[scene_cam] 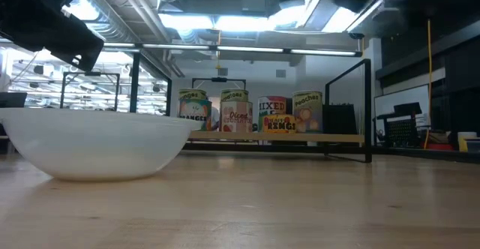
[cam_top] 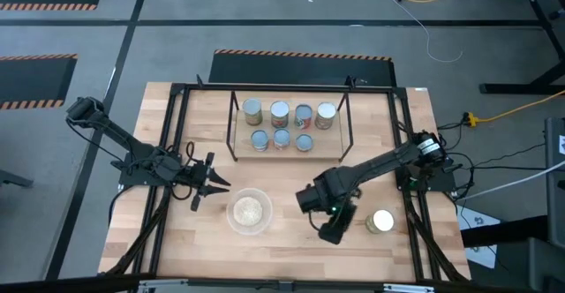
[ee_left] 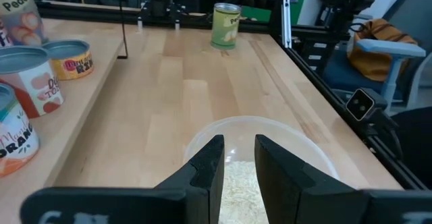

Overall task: Pick and place cans onto a shelf
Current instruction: Put the canned pears on the shelf

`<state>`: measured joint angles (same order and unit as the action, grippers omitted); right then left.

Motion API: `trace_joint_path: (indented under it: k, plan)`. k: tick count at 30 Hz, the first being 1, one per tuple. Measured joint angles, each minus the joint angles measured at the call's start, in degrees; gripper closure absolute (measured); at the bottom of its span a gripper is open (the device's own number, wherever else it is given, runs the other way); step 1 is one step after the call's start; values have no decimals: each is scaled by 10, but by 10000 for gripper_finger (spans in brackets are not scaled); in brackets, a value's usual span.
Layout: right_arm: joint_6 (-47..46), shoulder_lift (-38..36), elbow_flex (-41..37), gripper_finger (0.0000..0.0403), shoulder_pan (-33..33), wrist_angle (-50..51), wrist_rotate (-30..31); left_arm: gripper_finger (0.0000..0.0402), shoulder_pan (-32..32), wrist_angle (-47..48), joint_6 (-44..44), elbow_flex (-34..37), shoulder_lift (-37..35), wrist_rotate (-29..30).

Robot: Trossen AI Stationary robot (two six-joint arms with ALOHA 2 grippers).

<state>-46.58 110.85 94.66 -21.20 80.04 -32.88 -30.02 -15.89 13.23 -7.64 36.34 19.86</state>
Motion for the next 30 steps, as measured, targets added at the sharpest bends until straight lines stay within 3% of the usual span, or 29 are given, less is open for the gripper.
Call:
trace_joint_path:
  k: [2, 6, 19, 30]
  plan:
    - [-9, 0, -8, 298, -9, 46, 1, 325, 0, 0, 0, 0, 0, 0]
    - [-26, 0, -12, 298, -38, 105, 68, 325, 0, 0, 1, 0, 0, 0]
    - [-173, -49, -14, 298, -133, 99, 168, 325, 0, 0, 3, 0, 0, 0]
    - [-306, -104, -110, 298, -187, 58, 193, 325, 0, 0, 9, 0, 0, 0]
